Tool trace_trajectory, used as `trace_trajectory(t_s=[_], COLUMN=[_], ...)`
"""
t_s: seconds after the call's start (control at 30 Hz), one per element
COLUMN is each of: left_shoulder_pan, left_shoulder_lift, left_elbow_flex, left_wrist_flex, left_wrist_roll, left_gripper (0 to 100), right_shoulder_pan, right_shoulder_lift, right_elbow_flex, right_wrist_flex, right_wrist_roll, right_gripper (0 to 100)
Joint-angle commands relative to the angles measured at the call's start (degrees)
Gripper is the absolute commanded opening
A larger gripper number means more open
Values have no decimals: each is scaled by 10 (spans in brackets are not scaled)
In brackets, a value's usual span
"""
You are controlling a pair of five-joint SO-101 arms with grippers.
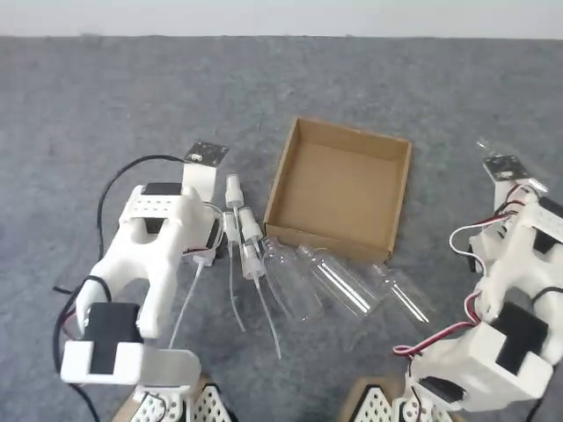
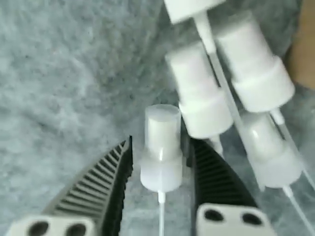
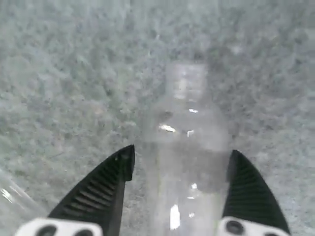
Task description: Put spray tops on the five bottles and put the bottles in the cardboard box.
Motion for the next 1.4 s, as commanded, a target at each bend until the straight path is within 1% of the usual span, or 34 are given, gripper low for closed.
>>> trace_trajectory(t_s=[0.0,0.17,0.37,0.5,0.67,0.9,1.1,1.2,1.37], left_shoulder_pan=[-2,3,-2,-3,-2,3,1,3,3], left_shoulder_lift=[-32,-25,-25,-25,-31,-33,-37,-86,-238], left_elbow_flex=[-51,-68,-23,0,3,-43,-79,-73,-36], left_wrist_flex=[20,20,-41,-59,-56,18,46,45,64], left_wrist_roll=[-8,-8,-15,-20,-21,-20,-10,10,21], left_gripper=[174,152,152,148,77,39,26,26,26], right_shoulder_pan=[4,4,4,4,4,4,4,4,3], right_shoulder_lift=[-43,-45,-46,-46,-46,-46,-46,-47,-47], right_elbow_flex=[-7,-9,-9,-9,-9,-9,-9,-10,-30], right_wrist_flex=[-8,-9,-8,-7,-7,-9,-9,-9,-3], right_wrist_roll=[8,8,8,8,8,8,8,8,7], right_gripper=[251,250,249,249,249,249,251,252,253])
